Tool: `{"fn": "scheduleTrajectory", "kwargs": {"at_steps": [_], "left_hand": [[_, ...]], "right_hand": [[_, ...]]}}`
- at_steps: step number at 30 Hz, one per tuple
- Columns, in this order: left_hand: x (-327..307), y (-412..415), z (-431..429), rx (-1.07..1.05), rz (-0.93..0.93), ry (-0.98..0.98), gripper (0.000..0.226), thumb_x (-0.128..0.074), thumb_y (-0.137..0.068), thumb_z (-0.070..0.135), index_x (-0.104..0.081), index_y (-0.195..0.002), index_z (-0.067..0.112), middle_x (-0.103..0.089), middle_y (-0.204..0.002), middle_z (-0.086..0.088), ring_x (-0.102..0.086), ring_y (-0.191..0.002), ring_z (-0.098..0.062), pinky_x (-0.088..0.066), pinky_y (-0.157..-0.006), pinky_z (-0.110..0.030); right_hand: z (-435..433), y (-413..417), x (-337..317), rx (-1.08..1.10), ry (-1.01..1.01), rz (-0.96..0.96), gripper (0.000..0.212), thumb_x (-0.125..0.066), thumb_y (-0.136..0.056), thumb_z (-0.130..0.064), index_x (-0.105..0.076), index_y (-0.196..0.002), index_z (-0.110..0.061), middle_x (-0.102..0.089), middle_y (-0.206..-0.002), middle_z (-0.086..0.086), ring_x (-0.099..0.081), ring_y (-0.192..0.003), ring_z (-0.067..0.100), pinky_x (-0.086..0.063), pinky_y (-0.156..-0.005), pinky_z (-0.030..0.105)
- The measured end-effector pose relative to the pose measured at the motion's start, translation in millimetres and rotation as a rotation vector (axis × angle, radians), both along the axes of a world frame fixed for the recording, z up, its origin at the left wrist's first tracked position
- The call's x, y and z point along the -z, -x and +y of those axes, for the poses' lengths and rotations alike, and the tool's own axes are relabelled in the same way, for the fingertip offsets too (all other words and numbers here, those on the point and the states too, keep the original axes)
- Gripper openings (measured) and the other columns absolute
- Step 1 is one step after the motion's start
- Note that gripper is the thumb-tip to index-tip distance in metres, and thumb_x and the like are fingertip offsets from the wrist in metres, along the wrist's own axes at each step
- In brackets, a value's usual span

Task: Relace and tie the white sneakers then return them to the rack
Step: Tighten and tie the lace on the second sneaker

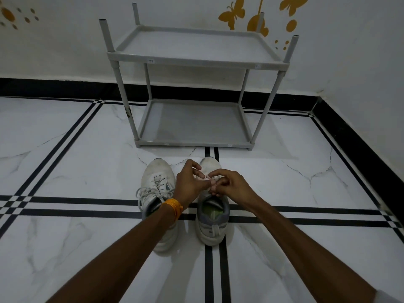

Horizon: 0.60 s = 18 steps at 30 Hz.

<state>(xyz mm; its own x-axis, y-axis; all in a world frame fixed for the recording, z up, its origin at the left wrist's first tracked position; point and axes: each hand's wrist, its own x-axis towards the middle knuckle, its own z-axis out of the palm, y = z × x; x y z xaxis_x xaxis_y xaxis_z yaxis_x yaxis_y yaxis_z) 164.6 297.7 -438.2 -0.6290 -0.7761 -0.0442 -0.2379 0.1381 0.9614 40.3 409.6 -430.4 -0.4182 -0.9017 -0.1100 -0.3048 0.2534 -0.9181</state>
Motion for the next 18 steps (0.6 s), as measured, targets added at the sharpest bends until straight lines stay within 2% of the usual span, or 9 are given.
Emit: {"fn": "scheduleTrajectory", "kwargs": {"at_steps": [3,5,8,10,14,18], "left_hand": [[3,0,-5,0.158,-0.014,-0.265,0.043,-0.078,-0.077,0.016,-0.057,-0.113,0.009,-0.066,-0.105,-0.015,-0.065,-0.097,-0.029,-0.058,-0.079,-0.035],[4,1,-7,0.243,-0.004,-0.318,0.024,-0.071,-0.084,0.013,-0.064,-0.105,0.004,-0.069,-0.101,-0.017,-0.065,-0.098,-0.030,-0.056,-0.080,-0.032],[6,4,1,0.175,-0.048,-0.137,0.015,-0.071,-0.084,0.023,-0.066,-0.092,0.011,-0.073,-0.091,-0.012,-0.069,-0.090,-0.026,-0.056,-0.082,-0.035],[5,5,8,0.123,-0.075,0.036,0.014,-0.070,-0.084,0.028,-0.064,-0.086,0.015,-0.073,-0.084,-0.005,-0.070,-0.081,-0.019,-0.056,-0.074,-0.030],[2,5,16,0.090,-0.065,0.273,0.004,-0.064,-0.084,0.015,-0.064,-0.081,0.017,-0.068,-0.073,0.001,-0.064,-0.064,-0.009,-0.049,-0.057,-0.015],[7,4,16,0.119,-0.115,0.465,0.008,-0.064,-0.082,0.012,-0.070,-0.083,0.016,-0.074,-0.080,-0.001,-0.066,-0.070,-0.013,-0.055,-0.068,-0.028]], "right_hand": [[3,-3,1,-0.002,0.031,0.066,0.031,-0.069,-0.084,-0.003,-0.067,-0.111,-0.019,-0.075,-0.089,0.009,-0.073,-0.082,0.018,-0.060,-0.081,0.029],[3,-6,2,0.011,0.052,0.094,0.031,-0.069,-0.085,-0.002,-0.068,-0.111,-0.019,-0.075,-0.090,0.009,-0.073,-0.082,0.017,-0.060,-0.081,0.029],[4,-11,3,0.060,0.079,0.085,0.027,-0.065,-0.088,-0.003,-0.065,-0.110,-0.017,-0.075,-0.084,0.010,-0.073,-0.078,0.017,-0.061,-0.079,0.031],[6,-15,3,0.079,0.093,0.044,0.024,-0.062,-0.091,-0.005,-0.058,-0.110,-0.019,-0.075,-0.082,0.010,-0.074,-0.078,0.018,-0.061,-0.078,0.031],[11,-23,8,0.211,0.082,-0.024,0.015,-0.065,-0.091,-0.012,-0.054,-0.102,-0.012,-0.075,-0.085,0.006,-0.073,-0.081,0.012,-0.059,-0.074,0.024],[9,-27,13,0.321,0.068,0.093,0.006,-0.071,-0.085,-0.010,-0.065,-0.088,-0.011,-0.071,-0.076,-0.003,-0.068,-0.069,0.001,-0.052,-0.063,0.010]]}}
